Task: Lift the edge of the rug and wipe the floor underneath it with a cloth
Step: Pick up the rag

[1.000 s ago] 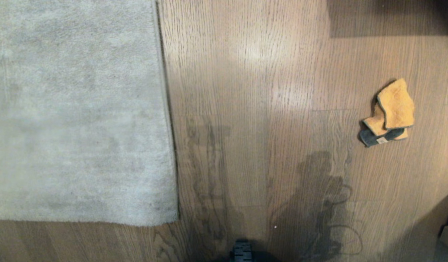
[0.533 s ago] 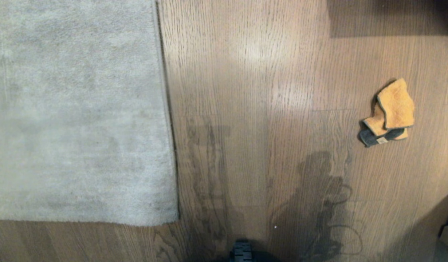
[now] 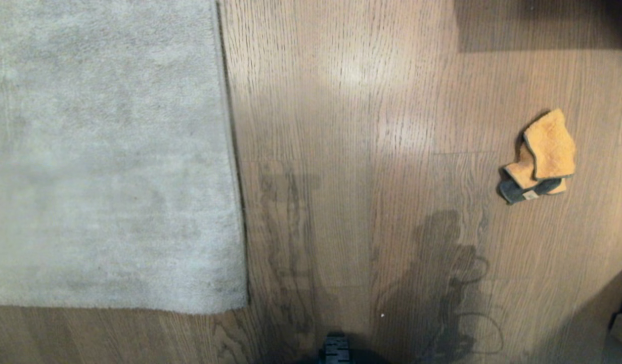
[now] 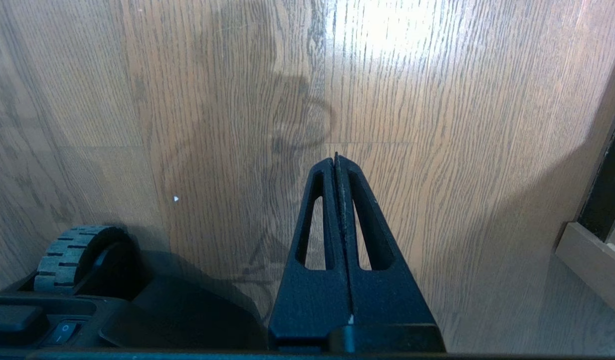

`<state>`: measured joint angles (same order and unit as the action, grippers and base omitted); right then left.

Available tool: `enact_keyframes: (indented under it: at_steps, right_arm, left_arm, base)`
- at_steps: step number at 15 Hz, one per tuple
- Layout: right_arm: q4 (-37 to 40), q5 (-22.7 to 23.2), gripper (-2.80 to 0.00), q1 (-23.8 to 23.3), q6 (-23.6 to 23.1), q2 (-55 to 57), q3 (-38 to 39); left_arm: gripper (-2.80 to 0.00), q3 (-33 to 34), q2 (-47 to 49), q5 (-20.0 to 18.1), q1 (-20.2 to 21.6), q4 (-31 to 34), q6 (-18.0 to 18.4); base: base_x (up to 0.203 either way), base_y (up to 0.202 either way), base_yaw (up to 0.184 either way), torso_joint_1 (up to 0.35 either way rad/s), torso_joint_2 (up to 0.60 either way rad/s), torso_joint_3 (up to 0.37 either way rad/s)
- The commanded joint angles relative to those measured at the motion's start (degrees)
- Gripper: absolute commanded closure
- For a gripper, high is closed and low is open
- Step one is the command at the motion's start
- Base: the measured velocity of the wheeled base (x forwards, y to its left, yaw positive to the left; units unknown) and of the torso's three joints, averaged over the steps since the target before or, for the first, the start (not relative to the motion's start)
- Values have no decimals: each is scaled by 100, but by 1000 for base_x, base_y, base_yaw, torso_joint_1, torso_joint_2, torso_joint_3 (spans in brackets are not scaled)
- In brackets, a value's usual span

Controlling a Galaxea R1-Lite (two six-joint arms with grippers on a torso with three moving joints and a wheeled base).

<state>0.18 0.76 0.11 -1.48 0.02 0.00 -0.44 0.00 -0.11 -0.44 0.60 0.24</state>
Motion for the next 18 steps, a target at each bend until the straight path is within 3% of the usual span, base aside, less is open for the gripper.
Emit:
enact_keyframes:
  at_steps: [1, 18]
  right_arm:
    - [-9, 11, 0, 7, 7, -2, 0]
    - [33, 53, 0, 5, -190, 74, -50]
  left_arm:
    - [0, 0, 0, 2, 0, 2, 2]
    - [0, 0, 0, 2, 0, 2, 2]
  base:
    - [0, 0, 0, 0, 0, 0]
    - [0, 0, 0, 0, 0, 0]
